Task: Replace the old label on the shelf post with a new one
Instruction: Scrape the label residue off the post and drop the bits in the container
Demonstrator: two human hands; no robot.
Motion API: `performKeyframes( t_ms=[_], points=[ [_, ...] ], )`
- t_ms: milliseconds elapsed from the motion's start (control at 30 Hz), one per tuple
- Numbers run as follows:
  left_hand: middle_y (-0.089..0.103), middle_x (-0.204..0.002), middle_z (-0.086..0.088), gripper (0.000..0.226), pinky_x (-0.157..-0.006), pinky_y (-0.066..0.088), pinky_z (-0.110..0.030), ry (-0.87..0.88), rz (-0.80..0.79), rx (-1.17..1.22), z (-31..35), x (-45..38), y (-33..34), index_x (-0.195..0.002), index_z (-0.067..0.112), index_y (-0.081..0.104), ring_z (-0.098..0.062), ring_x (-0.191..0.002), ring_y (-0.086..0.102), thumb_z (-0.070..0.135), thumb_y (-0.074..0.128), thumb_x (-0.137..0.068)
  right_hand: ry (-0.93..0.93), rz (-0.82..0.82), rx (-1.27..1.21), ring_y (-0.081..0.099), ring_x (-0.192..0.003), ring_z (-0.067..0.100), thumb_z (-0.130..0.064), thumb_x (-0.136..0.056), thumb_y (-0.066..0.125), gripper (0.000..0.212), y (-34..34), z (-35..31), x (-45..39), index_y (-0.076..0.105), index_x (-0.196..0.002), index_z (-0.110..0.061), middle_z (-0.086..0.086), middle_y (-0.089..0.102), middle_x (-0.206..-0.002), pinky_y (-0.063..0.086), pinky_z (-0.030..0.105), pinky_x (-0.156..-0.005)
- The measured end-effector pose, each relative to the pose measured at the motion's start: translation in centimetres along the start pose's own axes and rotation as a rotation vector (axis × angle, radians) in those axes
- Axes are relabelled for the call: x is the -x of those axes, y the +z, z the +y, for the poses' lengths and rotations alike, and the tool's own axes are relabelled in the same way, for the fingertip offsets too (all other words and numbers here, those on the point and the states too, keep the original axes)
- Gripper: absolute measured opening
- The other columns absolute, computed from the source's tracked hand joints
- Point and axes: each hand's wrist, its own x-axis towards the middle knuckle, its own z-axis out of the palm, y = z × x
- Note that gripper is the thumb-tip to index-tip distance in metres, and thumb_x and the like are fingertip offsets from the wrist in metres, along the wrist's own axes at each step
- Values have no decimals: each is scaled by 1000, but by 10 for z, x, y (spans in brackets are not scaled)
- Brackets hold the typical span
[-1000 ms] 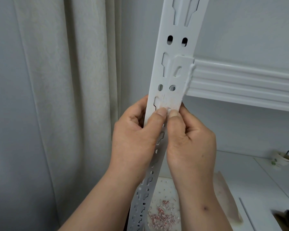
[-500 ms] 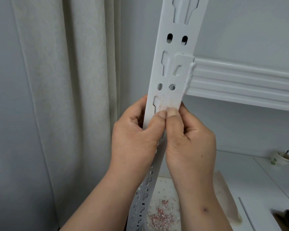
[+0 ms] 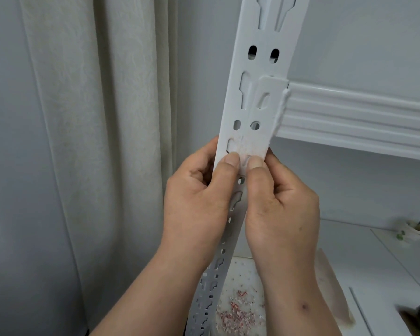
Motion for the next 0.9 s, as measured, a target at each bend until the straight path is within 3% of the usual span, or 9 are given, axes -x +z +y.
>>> performKeyframes(
  t_ms=[67, 167, 233, 367, 467, 567, 700, 800, 900],
  points=[
    [69, -100, -24, 22, -76, 54, -60, -1, 15, 9, 0, 0, 1, -104, 28, 75, -30, -81, 60, 18, 58, -96, 3, 4, -2, 58, -56, -6, -31, -92, 51, 27, 0, 0, 0, 71, -109, -35, -25, 69, -71, 38, 3, -50],
    [70, -100, -20, 25, -74, 53, -44, 2, 9, 17, -2, -1, -1, -109, 27, 74, -26, -82, 60, 15, 57, -96, -22, 2, 44, 51, -46, 0, -32, -88, 45, 34, 0, -3, 2, 70, -110, -38, -22, 56, -50, 33, 4, -43],
    [70, -100, -20, 27, -73, 50, -40, 2, 2, 21, -3, -1, -1, -109, 29, 74, -24, -82, 58, 13, 56, -96, -29, -4, 70, 47, -43, 3, -30, -84, 42, 39, -1, -3, 2, 70, -110, -39, -19, 51, -45, 32, 6, -41],
    [71, -98, -20, 26, -72, 51, -40, -8, 18, 32, -2, -2, 0, -106, 27, 75, -25, -80, 59, 13, 56, -96, -25, 28, 78, 47, -44, 1, -32, -89, 44, 33, 2, -1, 2, 71, -108, -35, -19, 50, -46, 33, 6, -44],
    [67, -96, -28, 19, -69, 57, -54, -23, 37, 9, 1, -1, 2, -98, 26, 76, -29, -76, 60, 18, 59, -94, -3, 41, 47, 51, -48, 1, -32, -93, 48, 29, 2, 1, 0, 74, -99, -20, -20, 49, -45, 34, 5, -46],
    [67, -93, -30, 15, -67, 53, -63, -41, 57, -1, 4, -1, 4, -92, 23, 76, -30, -73, 59, 22, 61, -92, 1, 51, 41, 50, -46, 2, -33, -92, 50, 30, 2, 0, -1, 73, -87, -15, -19, 48, -42, 33, 6, -45],
    [70, -91, -26, 14, -65, 55, -52, -36, 73, -2, 3, -2, 5, -90, 23, 77, -28, -71, 60, 24, 62, -91, 2, 46, 56, 48, -44, 3, -31, -92, 50, 25, 2, -5, -2, 67, -74, -24, -16, 47, -40, 32, 7, -43],
    [69, -92, -24, 17, -64, 53, -38, -12, 61, -15, 1, -2, 3, -89, 28, 77, -25, -72, 60, 22, 62, -90, -6, 27, 76, 44, -42, 4, -32, -92, 49, 26, 0, -5, -2, 71, -82, -23, -15, 46, -41, 30, 8, -41],
    [67, -96, -27, 22, -67, 52, -38, -9, 41, -14, 2, -2, 1, -91, 31, 77, -26, -76, 60, 17, 61, -92, -14, 10, 85, 41, -41, 5, -32, -85, 42, 33, -1, -6, 0, 73, -96, -31, -13, 47, -43, 30, 8, -40]
  ],
)
